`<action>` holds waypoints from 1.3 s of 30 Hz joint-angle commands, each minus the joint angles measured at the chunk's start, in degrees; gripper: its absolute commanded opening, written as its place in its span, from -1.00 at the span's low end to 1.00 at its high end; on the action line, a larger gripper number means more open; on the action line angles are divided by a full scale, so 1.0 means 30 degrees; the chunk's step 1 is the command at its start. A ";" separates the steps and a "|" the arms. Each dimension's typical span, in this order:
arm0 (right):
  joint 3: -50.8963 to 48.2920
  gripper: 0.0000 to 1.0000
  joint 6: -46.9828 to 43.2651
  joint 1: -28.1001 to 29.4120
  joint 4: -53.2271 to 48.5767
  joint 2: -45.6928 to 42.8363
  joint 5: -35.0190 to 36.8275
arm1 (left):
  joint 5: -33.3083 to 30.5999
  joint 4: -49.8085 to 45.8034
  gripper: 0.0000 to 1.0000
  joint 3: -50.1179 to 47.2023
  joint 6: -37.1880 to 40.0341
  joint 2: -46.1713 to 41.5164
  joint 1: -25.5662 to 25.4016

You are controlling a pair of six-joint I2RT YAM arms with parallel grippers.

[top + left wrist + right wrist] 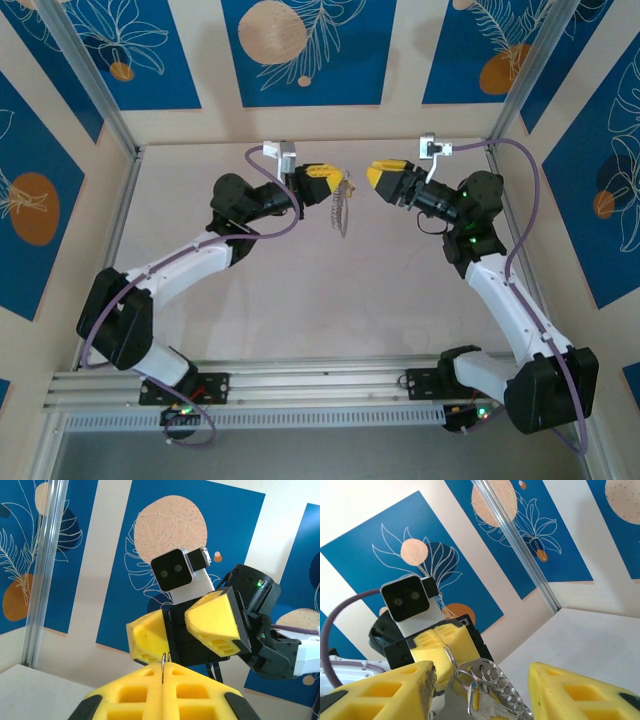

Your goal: Put the keys on the keyring

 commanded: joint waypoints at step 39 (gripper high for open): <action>0.1312 -0.11 0.1653 0.1949 0.4139 0.2730 -0.2322 | 0.0698 0.2574 -1.00 0.0175 -0.1431 -0.0143 0.0294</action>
